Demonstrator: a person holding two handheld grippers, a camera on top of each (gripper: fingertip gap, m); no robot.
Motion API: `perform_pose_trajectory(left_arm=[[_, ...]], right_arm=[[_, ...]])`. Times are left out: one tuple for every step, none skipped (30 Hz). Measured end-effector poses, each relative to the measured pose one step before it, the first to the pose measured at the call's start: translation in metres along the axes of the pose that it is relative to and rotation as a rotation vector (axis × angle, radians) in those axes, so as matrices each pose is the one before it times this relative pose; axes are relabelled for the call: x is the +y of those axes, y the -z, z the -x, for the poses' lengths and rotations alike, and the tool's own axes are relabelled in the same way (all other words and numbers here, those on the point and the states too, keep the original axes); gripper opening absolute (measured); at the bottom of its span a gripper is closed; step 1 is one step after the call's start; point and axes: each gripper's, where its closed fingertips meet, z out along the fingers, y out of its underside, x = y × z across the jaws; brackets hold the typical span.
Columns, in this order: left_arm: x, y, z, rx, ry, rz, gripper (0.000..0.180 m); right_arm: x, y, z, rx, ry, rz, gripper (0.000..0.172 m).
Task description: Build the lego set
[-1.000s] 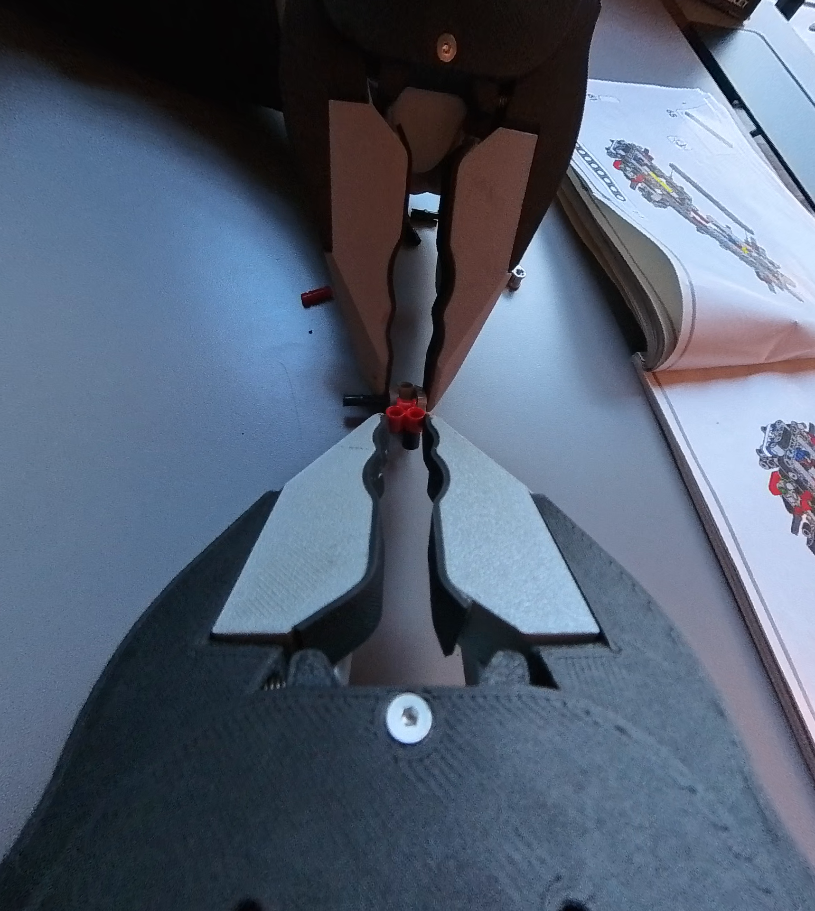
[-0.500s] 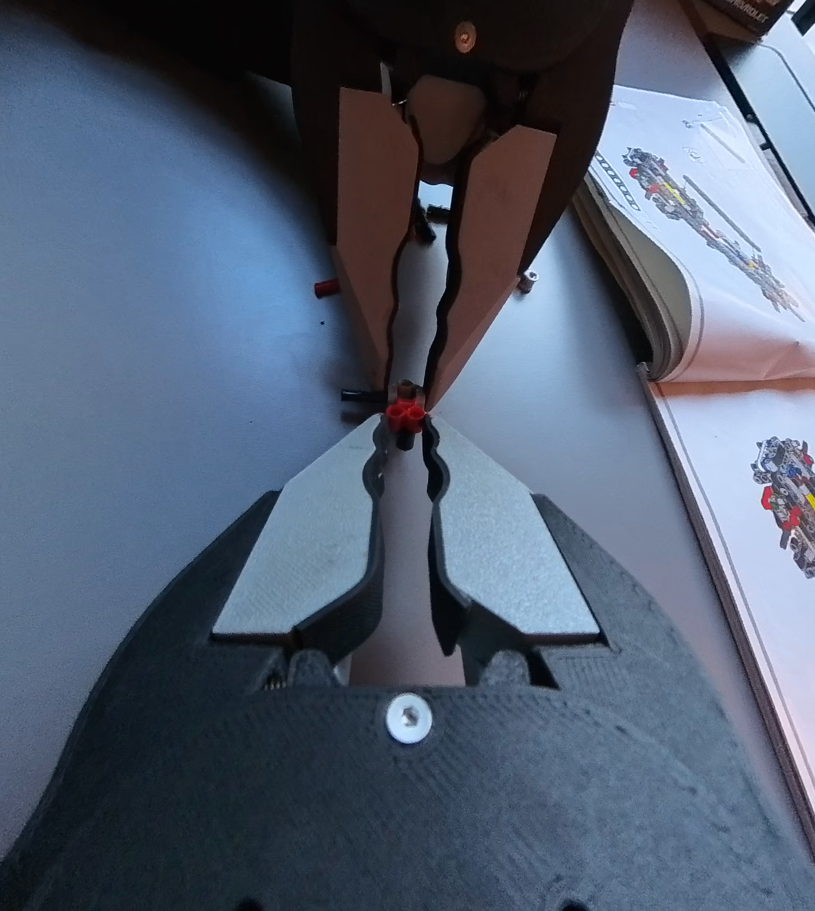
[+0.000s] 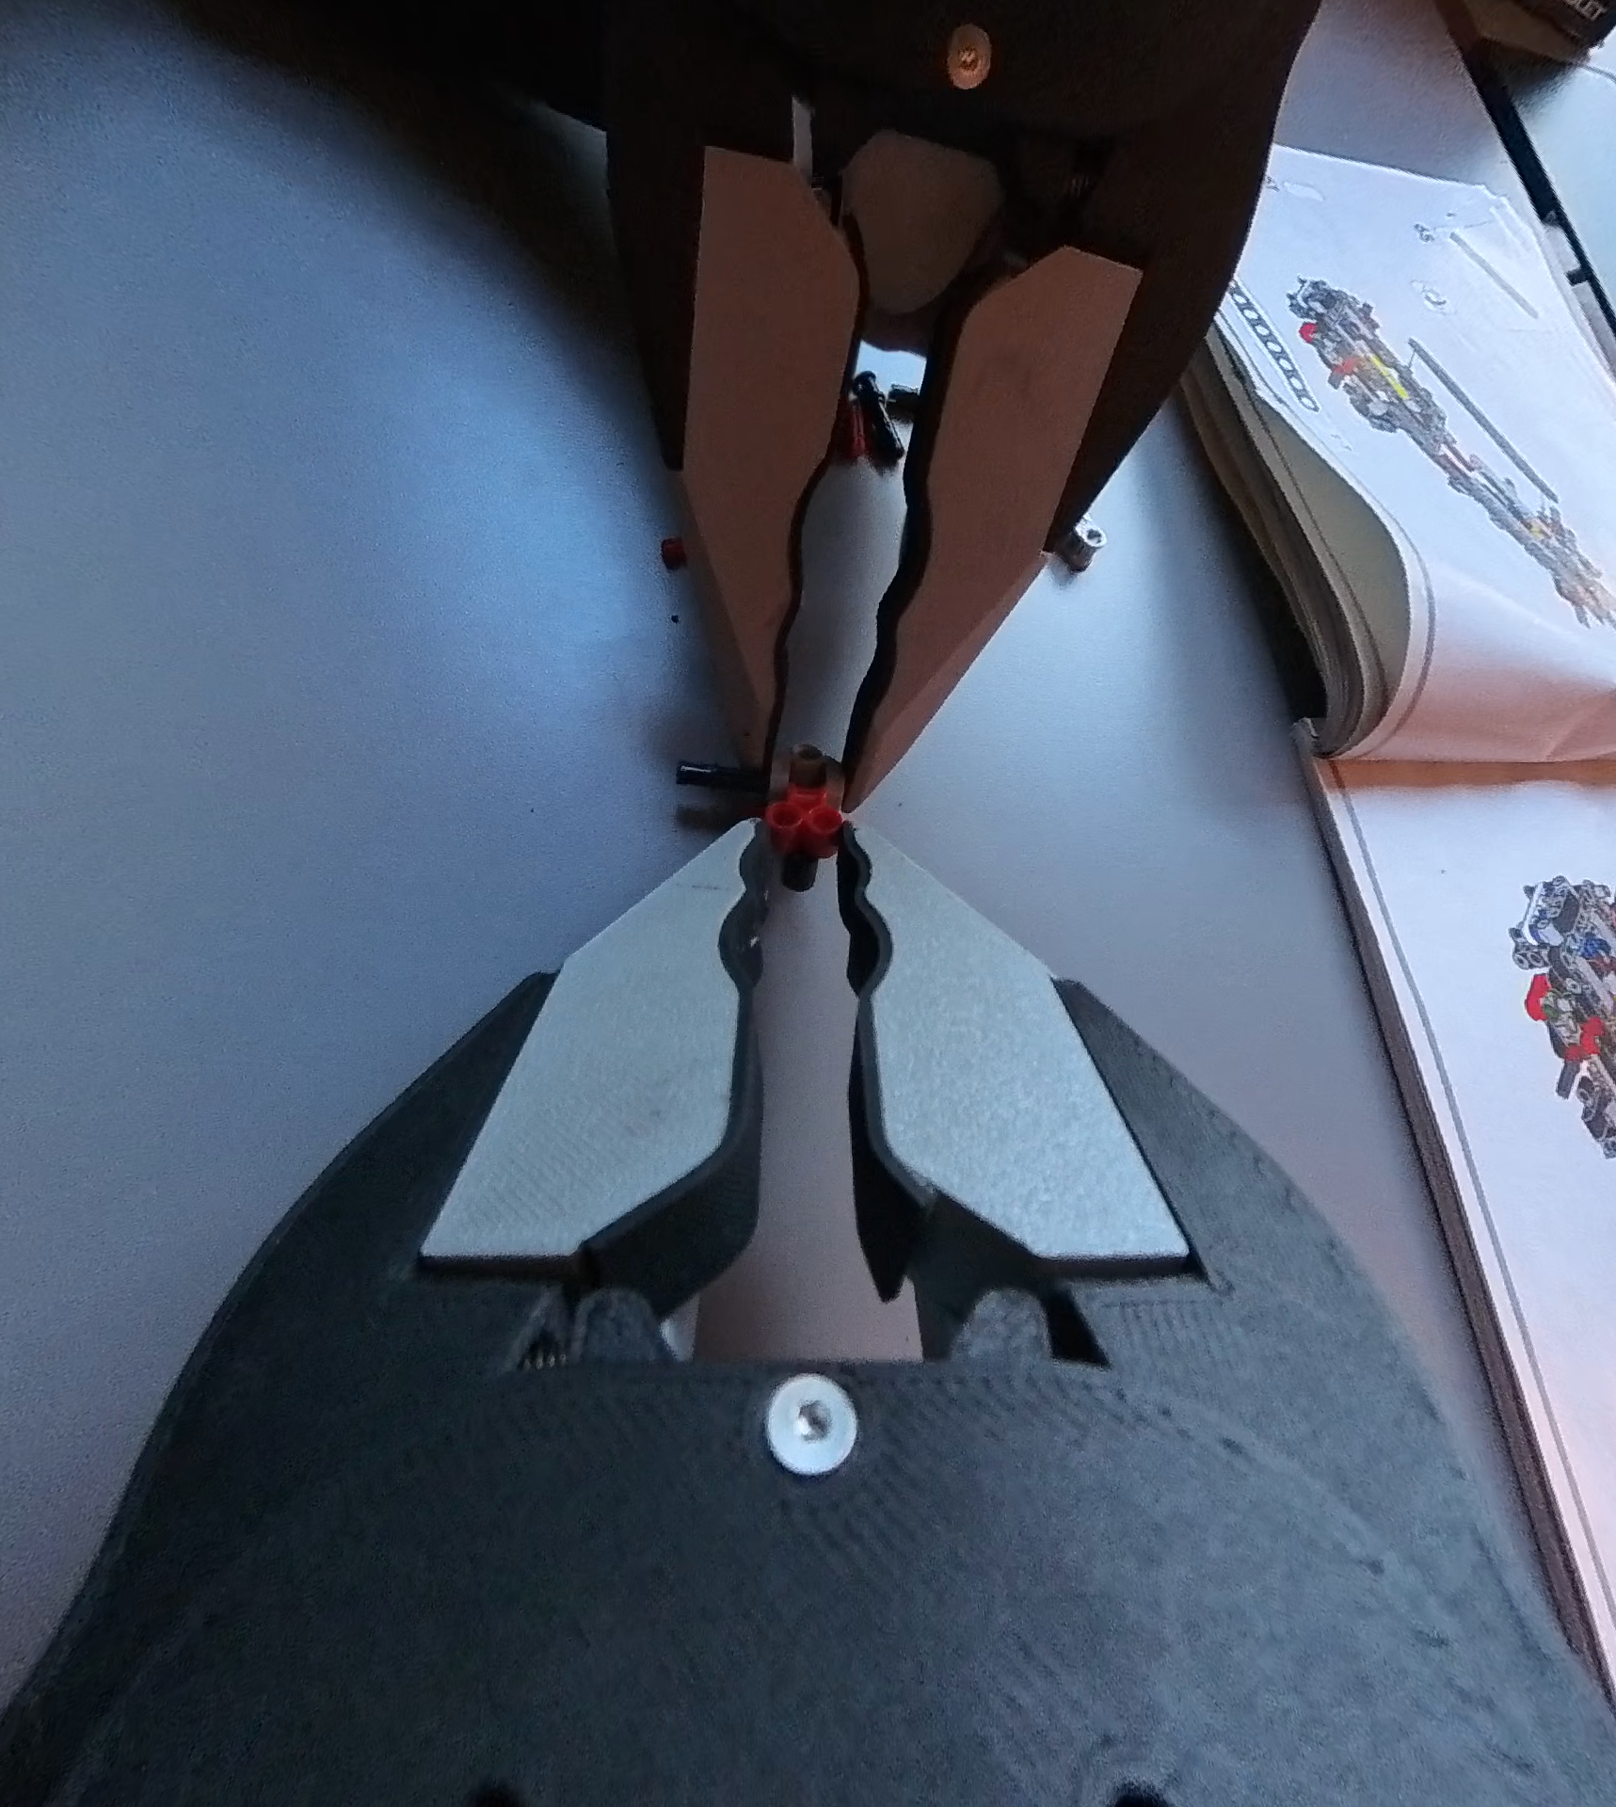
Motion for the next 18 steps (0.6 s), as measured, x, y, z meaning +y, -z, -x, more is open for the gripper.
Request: perform_pose_trajectory(left_arm=[[-0.00052,-0.00025,-0.00097,0.0084,0.0076,-0.0046,0.014],[-0.00090,-0.00003,-0.00066,0.0039,0.0047,-0.0044,0.014],[-0.00092,0.00013,-0.00043,0.0016,0.0041,-0.0026,0.014],[-0.00101,0.00020,-0.00044,0.0017,0.0058,-0.0005,0.014],[-0.00094,0.00026,-0.00055,0.0022,0.0068,0.0022,0.014],[-0.00075,0.00039,-0.00068,0.0004,0.0067,0.0058,0.014],[-0.00076,0.00043,-0.00020,-0.0053,0.0087,0.0104,0.014],[-0.00081,0.00037,-0.00076,-0.0054,0.0098,0.0144,0.014],[-0.00100,0.00079,-0.00133,-0.0045,0.0032,0.0142,0.014],[-0.00237,0.00087,-0.00084,-0.0103,-0.0012,0.0022,0.014],[-0.00141,0.00101,0.00087,-0.0181,-0.0015,0.0025,0.014],[0.00003,0.00056,0.00225,-0.0211,-0.0013,0.0042,0.014],[0.00103,-0.00005,0.00217,-0.0126,0.0001,0.0018,0.014],[0.00118,-0.00099,-0.00015,0.0102,0.0077,-0.0031,0.014],[0.00049,-0.00154,-0.00142,0.0229,0.0184,-0.0113,0.014],[0.00010,-0.00144,-0.00106,0.0207,0.0223,-0.0117,0.014],[0.00095,-0.00120,-0.00066,0.0152,0.0155,-0.0027,0.014],[0.00132,-0.00080,0.00054,0.0024,0.0048,0.0030,0.014]], right_arm=[[0.00028,0.00048,0.00059,-0.0072,-0.0048,-0.0008,0.010],[-0.00022,0.00073,0.00058,-0.0073,-0.0049,-0.0046,0.010],[-0.00004,0.00083,0.00021,-0.0058,-0.0040,-0.0034,0.009],[0.00017,0.00095,0.00033,-0.0058,-0.0028,-0.0014,0.010],[0.00013,0.00090,0.00038,-0.0048,-0.0005,-0.0003,0.009],[0.00014,0.00086,0.00064,-0.0049,0.0020,-0.0002,0.009],[0.00056,0.00073,0.00040,-0.0028,0.0042,0.0021,0.009],[0.00118,0.00089,0.00066,-0.0039,0.0064,0.0055,0.009],[0.00113,0.00092,0.00177,-0.0115,0.0061,0.0047,0.008],[0.00176,0.00098,0.00191,-0.0104,0.0086,0.0083,0.000],[0.00061,0.00069,-0.00019,0.0051,0.0083,0.0020,0.000],[-0.00048,0.00061,-0.00227,0.0155,0.0038,-0.0051,0.000],[-0.00169,0.00065,-0.00292,0.0189,-0.0019,-0.0139,0.000],[-0.00317,0.00066,-0.00197,0.0106,-0.0050,-0.0248,0.000],[-0.00129,0.00061,-0.00151,0.0047,-0.0056,-0.0140,0.000],[0.00217,0.00026,-0.00180,0.0042,-0.0070,0.0084,0.000],[0.00308,-0.00014,-0.00239,0.0079,-0.0093,0.0115,0.000],[0.00217,-0.00041,-0.00169,0.0052,-0.0107,0.0054,0.000]])
